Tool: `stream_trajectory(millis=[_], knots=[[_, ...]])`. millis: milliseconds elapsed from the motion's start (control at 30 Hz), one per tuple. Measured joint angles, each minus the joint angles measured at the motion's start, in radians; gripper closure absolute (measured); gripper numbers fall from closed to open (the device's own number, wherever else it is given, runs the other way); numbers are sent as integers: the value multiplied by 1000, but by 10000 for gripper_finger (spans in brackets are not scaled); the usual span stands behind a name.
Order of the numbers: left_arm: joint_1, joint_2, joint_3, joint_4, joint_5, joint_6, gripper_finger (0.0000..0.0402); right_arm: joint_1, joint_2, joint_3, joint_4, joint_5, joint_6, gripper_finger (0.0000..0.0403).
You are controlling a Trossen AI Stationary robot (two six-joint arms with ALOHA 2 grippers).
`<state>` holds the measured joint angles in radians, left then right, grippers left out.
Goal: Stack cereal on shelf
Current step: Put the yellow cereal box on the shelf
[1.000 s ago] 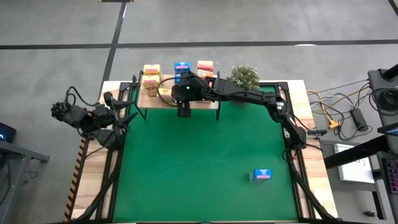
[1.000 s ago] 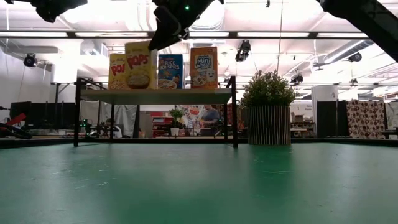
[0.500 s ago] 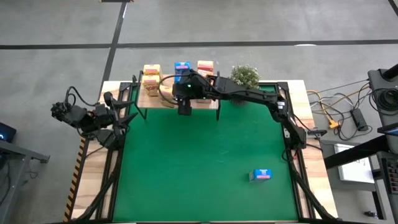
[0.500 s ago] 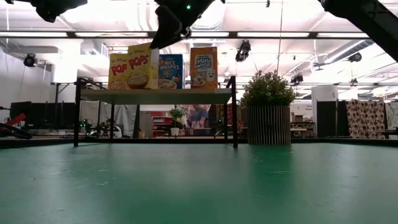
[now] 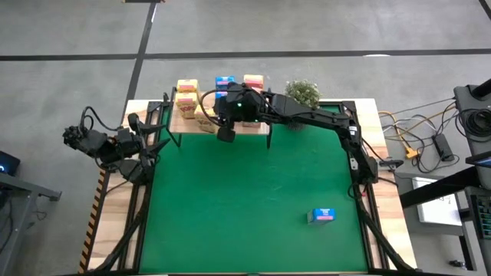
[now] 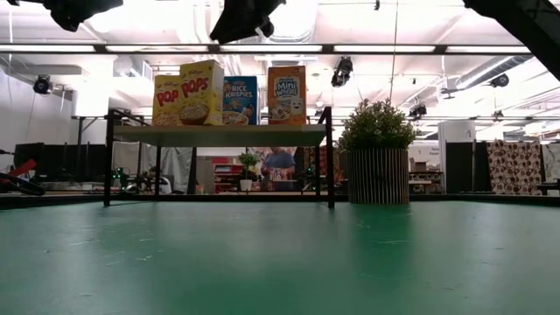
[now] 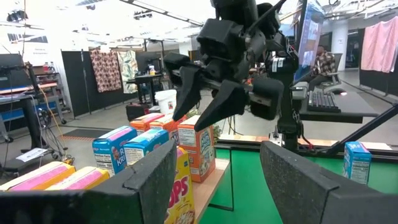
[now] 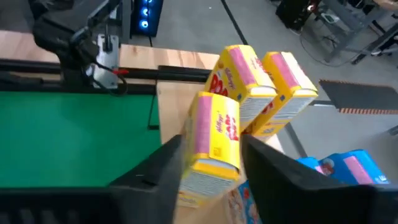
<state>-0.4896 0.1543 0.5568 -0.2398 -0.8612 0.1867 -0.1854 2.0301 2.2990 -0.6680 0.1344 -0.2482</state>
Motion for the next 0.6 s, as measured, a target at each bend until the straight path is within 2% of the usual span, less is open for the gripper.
stream_trajectory(millis=[200, 400, 600], knots=[[0, 0, 0, 0, 0, 14, 186, 7, -1, -3, -63, 0, 28, 376], [0, 0, 0, 8, 0, 34, 186, 2, -1, -51, -120, 6, 74, 393], [0, 0, 0, 14, 0, 41, 186, -12, 0, -117, -50, 102, 48, 394]])
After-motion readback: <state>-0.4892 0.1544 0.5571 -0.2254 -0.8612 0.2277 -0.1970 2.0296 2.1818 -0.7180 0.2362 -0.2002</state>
